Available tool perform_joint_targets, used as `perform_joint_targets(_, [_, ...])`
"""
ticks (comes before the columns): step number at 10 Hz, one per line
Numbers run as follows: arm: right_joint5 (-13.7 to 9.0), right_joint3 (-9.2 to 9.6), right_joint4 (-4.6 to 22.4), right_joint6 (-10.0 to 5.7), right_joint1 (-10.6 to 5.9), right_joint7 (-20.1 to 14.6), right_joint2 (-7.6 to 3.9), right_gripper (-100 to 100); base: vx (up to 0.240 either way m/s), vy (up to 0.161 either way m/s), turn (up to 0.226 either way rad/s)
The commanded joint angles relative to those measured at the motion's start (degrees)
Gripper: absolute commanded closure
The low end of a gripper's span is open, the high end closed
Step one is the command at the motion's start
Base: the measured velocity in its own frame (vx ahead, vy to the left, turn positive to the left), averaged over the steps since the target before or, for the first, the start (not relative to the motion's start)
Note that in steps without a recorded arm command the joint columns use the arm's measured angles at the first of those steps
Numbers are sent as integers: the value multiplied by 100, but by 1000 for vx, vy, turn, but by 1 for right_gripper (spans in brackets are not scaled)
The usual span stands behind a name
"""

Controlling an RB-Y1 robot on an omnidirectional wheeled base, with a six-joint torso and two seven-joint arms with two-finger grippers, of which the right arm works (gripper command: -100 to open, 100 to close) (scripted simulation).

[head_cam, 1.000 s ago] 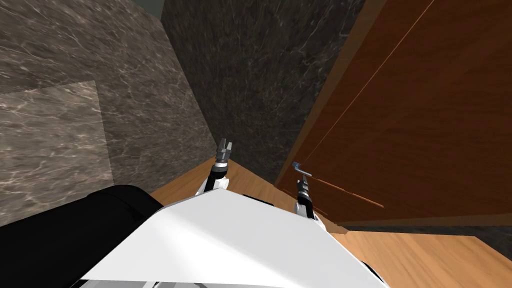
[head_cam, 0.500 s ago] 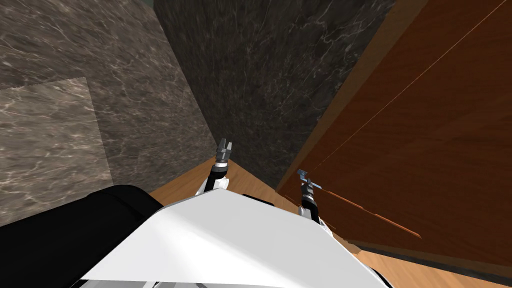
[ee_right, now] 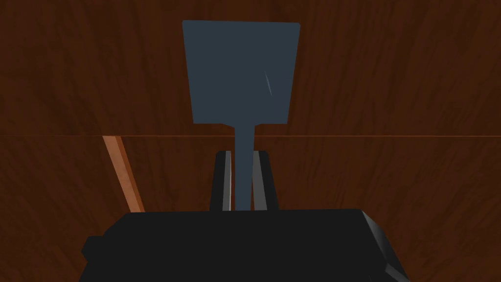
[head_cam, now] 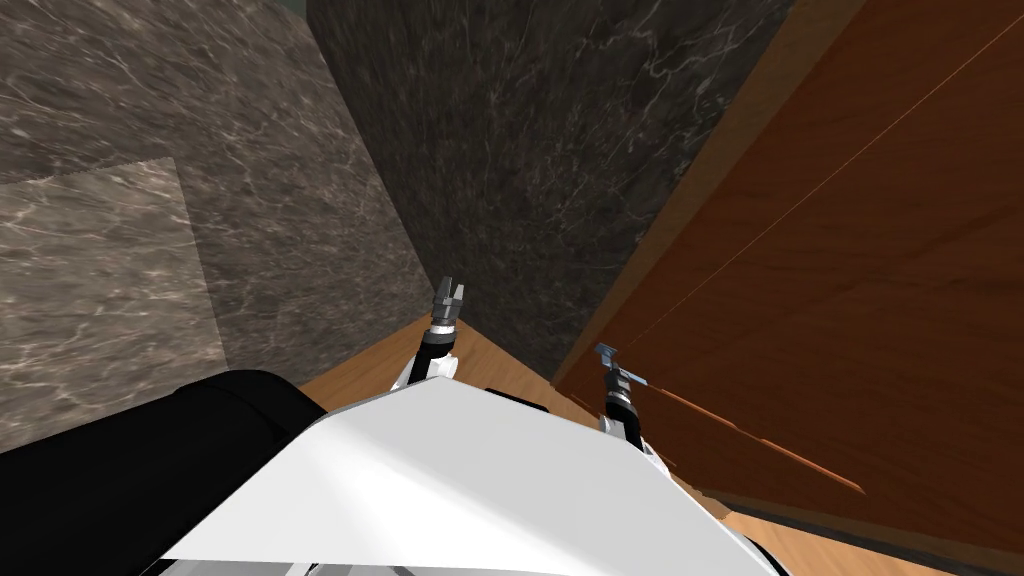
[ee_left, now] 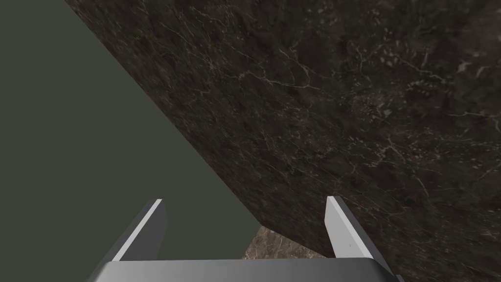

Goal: Pull the door open

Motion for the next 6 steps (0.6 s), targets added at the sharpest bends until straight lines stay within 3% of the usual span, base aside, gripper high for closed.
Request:
perform_joint_targets(1, [4, 7, -1, -1, 0, 3, 9, 100, -16, 3, 5])
perform_joint_targets(3, [4, 7, -1, -1, 0, 3, 9, 100, -3, 0, 0])
perform_joint_targets(6, [109, 157, -20, -40, 57, -176, -76, 100, -177, -25, 86])
